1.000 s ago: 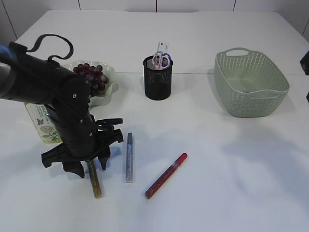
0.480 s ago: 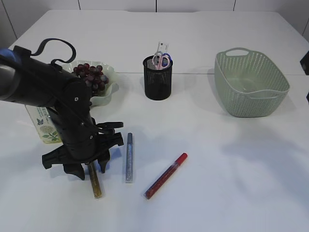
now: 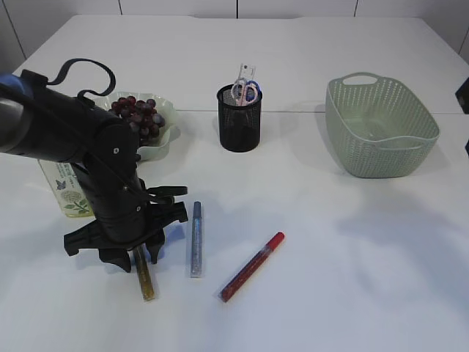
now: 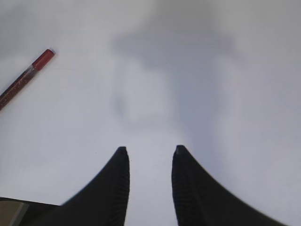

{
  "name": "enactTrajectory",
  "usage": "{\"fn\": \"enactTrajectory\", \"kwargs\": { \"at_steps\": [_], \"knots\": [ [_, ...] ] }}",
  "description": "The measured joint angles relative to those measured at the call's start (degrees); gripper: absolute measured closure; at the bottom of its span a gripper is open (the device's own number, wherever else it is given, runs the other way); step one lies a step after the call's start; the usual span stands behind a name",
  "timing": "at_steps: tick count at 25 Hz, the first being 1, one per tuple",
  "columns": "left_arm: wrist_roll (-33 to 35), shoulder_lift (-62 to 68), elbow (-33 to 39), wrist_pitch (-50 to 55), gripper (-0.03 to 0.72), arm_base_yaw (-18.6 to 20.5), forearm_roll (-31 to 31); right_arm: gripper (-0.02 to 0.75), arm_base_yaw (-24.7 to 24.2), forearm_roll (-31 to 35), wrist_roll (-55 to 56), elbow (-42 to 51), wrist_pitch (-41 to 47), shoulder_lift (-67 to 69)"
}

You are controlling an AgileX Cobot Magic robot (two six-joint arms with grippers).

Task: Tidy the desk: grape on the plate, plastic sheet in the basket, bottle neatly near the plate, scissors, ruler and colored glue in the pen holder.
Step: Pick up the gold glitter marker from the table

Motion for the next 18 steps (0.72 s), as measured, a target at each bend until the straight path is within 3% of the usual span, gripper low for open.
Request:
{"fn": "enactTrajectory", "kwargs": {
  "at_steps": [6, 18],
  "knots": [
    [0.35, 0.00, 0.00, 0.00, 0.481, 0.00, 0.09, 0.477, 0.00, 0.00, 0.00, 0.00, 0.00, 0.00],
    [3.82, 0.00, 0.00, 0.00, 0.559, 0.00, 0.09, 0.477, 0.00, 0.00, 0.00, 0.00, 0.00, 0.00]
  ]
}}
